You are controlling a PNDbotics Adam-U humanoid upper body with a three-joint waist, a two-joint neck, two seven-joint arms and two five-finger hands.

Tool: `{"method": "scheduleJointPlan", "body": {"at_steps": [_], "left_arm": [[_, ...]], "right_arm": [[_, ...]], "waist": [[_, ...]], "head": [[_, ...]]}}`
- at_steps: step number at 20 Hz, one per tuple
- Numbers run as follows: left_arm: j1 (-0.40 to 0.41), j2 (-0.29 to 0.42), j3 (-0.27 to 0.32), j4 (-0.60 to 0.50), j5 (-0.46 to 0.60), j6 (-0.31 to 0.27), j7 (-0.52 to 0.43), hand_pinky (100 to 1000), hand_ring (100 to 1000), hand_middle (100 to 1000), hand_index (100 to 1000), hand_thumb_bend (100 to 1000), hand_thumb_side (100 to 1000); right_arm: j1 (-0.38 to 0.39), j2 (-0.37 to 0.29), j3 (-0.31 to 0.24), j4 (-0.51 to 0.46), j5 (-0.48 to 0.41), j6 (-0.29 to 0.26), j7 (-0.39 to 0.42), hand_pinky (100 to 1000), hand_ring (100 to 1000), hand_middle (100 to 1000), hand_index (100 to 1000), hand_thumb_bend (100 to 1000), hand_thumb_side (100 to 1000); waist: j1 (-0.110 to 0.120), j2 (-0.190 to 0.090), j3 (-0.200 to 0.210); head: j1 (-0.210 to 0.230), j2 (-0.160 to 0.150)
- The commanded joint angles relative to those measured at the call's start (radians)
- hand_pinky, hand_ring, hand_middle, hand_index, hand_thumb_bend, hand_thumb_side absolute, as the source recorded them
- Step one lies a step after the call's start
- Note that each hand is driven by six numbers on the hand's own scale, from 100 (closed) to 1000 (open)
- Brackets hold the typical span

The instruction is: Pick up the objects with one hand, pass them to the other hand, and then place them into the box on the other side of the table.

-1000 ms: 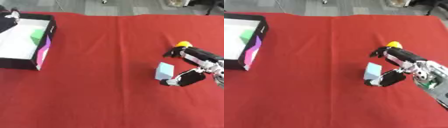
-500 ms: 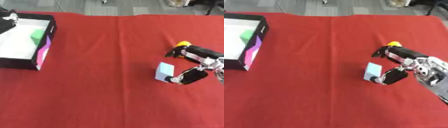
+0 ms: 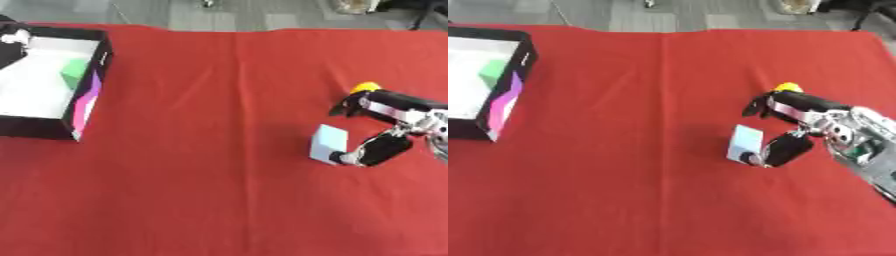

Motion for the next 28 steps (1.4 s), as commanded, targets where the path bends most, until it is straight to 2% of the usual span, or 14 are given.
{"method": "scheduleJointPlan", "body": {"at_steps": [1,10,28], "left_arm": [[-0.010,0.014,0.017,-0.009,0.000,-0.003,0.002,817,726,709,779,209,683],[-0.009,0.010,0.018,-0.012,0.002,-0.003,0.003,817,727,709,779,195,686],[-0.004,0.005,0.020,-0.014,0.009,-0.009,0.008,817,726,707,777,167,691]], "right_arm": [[-0.013,-0.023,-0.003,-0.015,0.017,0.019,0.008,877,831,801,823,464,278],[-0.009,-0.007,0.017,-0.002,0.088,0.050,0.052,878,830,800,818,475,306],[-0.022,0.025,0.048,0.074,0.137,0.038,0.057,870,817,785,800,436,200]], "waist": [[0.003,-0.009,0.003],[0.007,-0.001,0.011],[0.013,0.005,0.016]], "head": [[-0.005,-0.002],[-0.011,-0.002],[-0.025,-0.002]]}}
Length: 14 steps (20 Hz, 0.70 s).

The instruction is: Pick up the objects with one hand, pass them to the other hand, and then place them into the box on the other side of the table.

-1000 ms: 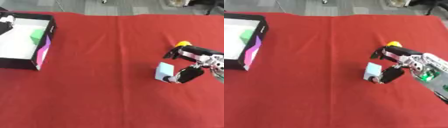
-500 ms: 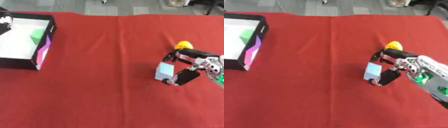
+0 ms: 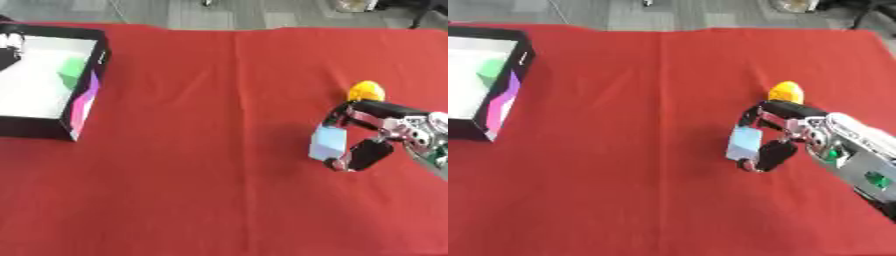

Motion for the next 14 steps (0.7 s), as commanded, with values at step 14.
{"method": "scheduleJointPlan", "body": {"at_steps": [14], "left_arm": [[-0.003,0.024,0.019,-0.006,0.001,-0.005,-0.001,825,732,713,766,166,696]], "right_arm": [[0.080,-0.041,-0.052,-0.080,-0.028,0.011,-0.087,857,809,763,822,467,237]], "waist": [[0.017,0.007,-0.003]], "head": [[-0.005,-0.002]]}}
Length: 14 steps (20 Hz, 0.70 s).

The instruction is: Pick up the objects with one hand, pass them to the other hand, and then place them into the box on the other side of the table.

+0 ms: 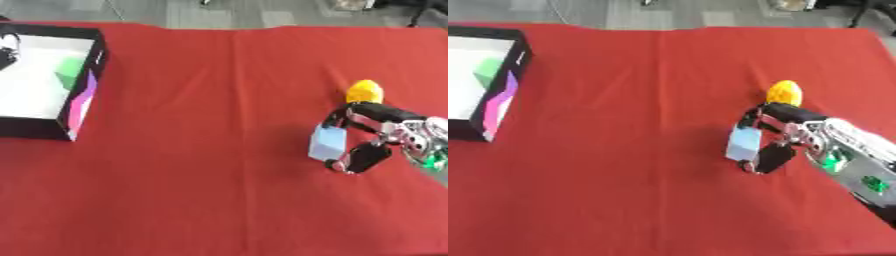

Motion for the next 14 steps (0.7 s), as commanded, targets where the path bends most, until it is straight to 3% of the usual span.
{"method": "scheduleJointPlan", "body": {"at_steps": [1,6,14], "left_arm": [[-0.011,0.025,0.019,-0.004,-0.001,-0.001,-0.006,825,732,713,765,166,696],[-0.010,0.023,0.022,0.009,-0.006,0.000,-0.010,826,733,714,764,165,698],[-0.008,0.020,0.023,0.016,-0.008,-0.002,-0.012,827,734,715,763,163,701]], "right_arm": [[0.009,-0.041,-0.029,-0.032,-0.032,0.002,-0.043,856,809,762,824,471,241],[0.016,-0.046,-0.040,-0.035,-0.067,-0.002,-0.097,855,811,764,837,498,277],[0.019,-0.041,-0.040,-0.025,-0.056,0.015,-0.100,857,815,768,849,514,298]], "waist": [[0.017,0.001,-0.004],[0.018,0.000,-0.005],[0.018,0.003,-0.004]], "head": [[0.001,-0.002],[-0.002,-0.002],[-0.006,-0.002]]}}
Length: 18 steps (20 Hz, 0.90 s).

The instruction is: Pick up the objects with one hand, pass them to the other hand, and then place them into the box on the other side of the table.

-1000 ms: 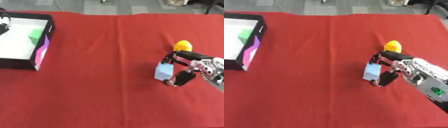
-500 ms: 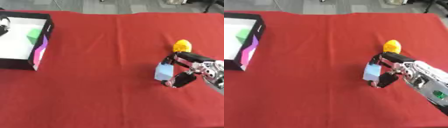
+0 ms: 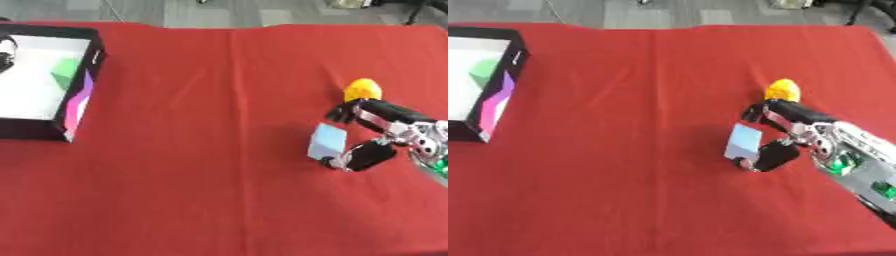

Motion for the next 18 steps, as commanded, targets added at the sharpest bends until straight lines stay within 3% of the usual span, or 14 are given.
{"method": "scheduleJointPlan", "body": {"at_steps": [1,18], "left_arm": [[-0.010,0.019,0.017,-0.007,-0.004,-0.002,-0.002,827,734,715,763,163,701],[-0.010,0.008,0.017,-0.009,-0.004,-0.006,-0.001,828,734,715,761,157,704]], "right_arm": [[-0.008,-0.030,-0.012,-0.002,0.008,0.006,0.000,858,816,768,850,515,298],[-0.058,0.010,0.030,0.116,0.072,-0.004,0.037,856,808,737,814,491,291]], "waist": [[0.016,0.001,0.001],[0.019,0.009,0.014]], "head": [[-0.004,-0.002],[-0.019,-0.002]]}}
